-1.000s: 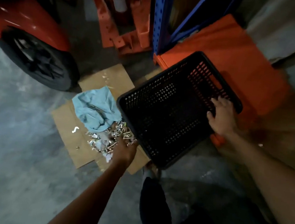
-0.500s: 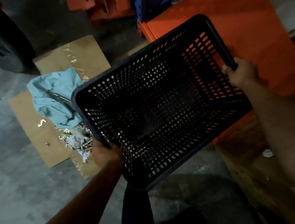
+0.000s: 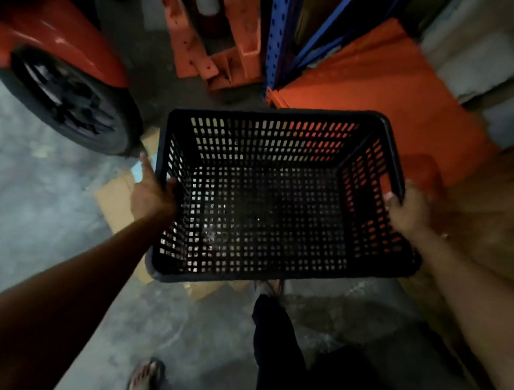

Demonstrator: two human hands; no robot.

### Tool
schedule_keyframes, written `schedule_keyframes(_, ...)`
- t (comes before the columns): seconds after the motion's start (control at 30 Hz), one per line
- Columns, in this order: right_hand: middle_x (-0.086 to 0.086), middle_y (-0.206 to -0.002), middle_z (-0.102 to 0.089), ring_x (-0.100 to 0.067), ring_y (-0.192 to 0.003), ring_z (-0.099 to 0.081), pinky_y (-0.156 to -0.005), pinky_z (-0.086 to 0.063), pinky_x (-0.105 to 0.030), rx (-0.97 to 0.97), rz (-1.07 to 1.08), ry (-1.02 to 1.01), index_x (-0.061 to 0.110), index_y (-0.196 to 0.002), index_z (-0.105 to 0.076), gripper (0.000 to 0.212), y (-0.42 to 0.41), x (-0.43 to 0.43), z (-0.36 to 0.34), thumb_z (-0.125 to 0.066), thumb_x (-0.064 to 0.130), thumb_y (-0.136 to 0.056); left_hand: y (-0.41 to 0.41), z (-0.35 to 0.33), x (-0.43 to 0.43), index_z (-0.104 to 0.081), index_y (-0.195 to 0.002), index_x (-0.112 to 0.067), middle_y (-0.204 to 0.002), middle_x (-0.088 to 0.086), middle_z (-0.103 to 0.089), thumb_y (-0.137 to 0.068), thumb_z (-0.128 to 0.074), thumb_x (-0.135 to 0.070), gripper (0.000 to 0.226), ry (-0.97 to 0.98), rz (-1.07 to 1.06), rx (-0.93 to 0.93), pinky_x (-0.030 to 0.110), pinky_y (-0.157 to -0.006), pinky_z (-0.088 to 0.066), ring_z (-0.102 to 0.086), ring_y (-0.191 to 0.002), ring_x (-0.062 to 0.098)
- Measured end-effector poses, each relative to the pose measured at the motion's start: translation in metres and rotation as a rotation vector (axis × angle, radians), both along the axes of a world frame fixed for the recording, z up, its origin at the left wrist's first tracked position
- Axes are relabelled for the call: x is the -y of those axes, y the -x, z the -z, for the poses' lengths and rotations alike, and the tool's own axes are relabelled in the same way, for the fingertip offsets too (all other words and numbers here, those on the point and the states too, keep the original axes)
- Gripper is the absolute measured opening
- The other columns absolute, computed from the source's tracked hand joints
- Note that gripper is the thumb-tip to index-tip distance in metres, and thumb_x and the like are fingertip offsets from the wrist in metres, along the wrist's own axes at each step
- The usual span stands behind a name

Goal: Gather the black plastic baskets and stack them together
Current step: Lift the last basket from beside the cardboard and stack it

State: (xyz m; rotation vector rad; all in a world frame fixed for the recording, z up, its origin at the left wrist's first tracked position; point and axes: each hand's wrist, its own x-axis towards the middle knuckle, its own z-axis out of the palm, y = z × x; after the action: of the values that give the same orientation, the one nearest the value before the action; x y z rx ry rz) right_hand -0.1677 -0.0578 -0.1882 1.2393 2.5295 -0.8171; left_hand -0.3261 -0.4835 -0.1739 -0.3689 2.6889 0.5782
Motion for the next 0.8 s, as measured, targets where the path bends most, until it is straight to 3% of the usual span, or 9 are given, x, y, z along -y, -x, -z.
schedule_keyframes(0.1, -0.015, -0.151, -0.043, -0.032, -0.136, -0.044, -0.109, -0.029, -0.026, -0.153, -0.013, -0.065, 0.013, -0.154, -0.026, 0.063, -0.037, 0.062, -0.071, -0.051, 0.005, -0.096, 0.012, -0.059, 0.037, -0.002, -0.154, -0.028, -0.1, 0.038, -0.064, -0.092, -0.05, -0.025, 0.079, 0.004, 0.255, -0.128, 0.043, -0.07, -0.045, -0.063, -0.088, 0.05)
schedule_keyframes(0.2, -0.022, -0.134, -0.059, -0.041, -0.122, -0.056, -0.106, -0.038, -0.038, -0.14, 0.02, -0.188, 0.025, -0.154, -0.026, 0.064, -0.074, 0.118, -0.147, -0.051, 0.013, -0.097, 0.018, -0.134, 0.074, -0.001, -0.153, -0.036, -0.108, 0.036, -0.063, -0.091, -0.048, -0.026, 0.078, 0.01, 0.364, -0.187, 0.048, -0.08, -0.049, -0.061, -0.096, 0.049)
schedule_keyframes(0.3, -0.029, -0.129, -0.06, -0.046, -0.117, -0.056, -0.103, -0.044, -0.045, -0.161, 0.078, -0.264, 0.026, -0.153, -0.028, 0.062, -0.11, 0.168, -0.224, -0.052, 0.015, -0.097, 0.016, -0.211, 0.104, -0.011, -0.152, -0.038, -0.116, 0.031, -0.063, -0.091, -0.048, -0.025, 0.072, -0.043, 0.485, -0.294, 0.05, -0.089, -0.048, -0.059, -0.105, 0.048)
schedule_keyframes(0.47, -0.03, -0.136, -0.053, -0.047, -0.123, -0.049, -0.104, -0.043, -0.044, -0.191, 0.211, -0.365, 0.027, -0.153, -0.028, 0.057, -0.177, 0.238, -0.356, -0.046, 0.018, -0.1, -0.015, -0.355, 0.138, -0.019, -0.152, -0.034, -0.119, 0.026, -0.064, -0.09, -0.05, -0.021, 0.07, -0.056, 0.641, -0.468, 0.048, -0.09, -0.05, -0.06, -0.109, 0.046)
schedule_keyframes(0.57, -0.027, -0.131, -0.058, -0.046, -0.121, -0.052, -0.099, -0.045, -0.045, -0.216, 0.262, -0.485, 0.026, -0.152, -0.029, 0.057, -0.23, 0.268, -0.456, -0.048, 0.02, -0.099, -0.049, -0.458, 0.146, -0.023, -0.15, -0.036, -0.124, 0.025, -0.061, -0.09, -0.05, -0.022, 0.068, -0.125, 0.684, -0.565, 0.048, -0.092, -0.049, -0.058, -0.113, 0.045)
schedule_keyframes(0.7, -0.028, -0.136, -0.054, -0.046, -0.127, -0.047, -0.107, -0.04, -0.046, -0.367, 0.312, -0.609, 0.022, -0.152, -0.031, 0.058, -0.291, 0.287, -0.578, -0.05, 0.02, -0.097, -0.087, -0.582, 0.148, -0.028, -0.15, -0.03, -0.13, 0.026, -0.058, -0.09, -0.052, -0.019, 0.066, -0.231, 0.73, -0.711, 0.048, -0.099, -0.048, -0.055, -0.12, 0.043)
schedule_keyframes(0.8, -0.027, -0.128, -0.059, -0.044, -0.123, -0.05, -0.101, -0.044, -0.045, -0.468, 0.403, -0.697, 0.026, -0.151, -0.034, 0.055, -0.333, 0.298, -0.67, -0.05, 0.022, -0.098, -0.116, -0.675, 0.142, -0.028, -0.15, -0.025, -0.129, 0.027, -0.059, -0.089, -0.051, -0.018, 0.066, -0.284, 0.779, -0.827, 0.052, -0.098, -0.048, -0.056, -0.119, 0.044)
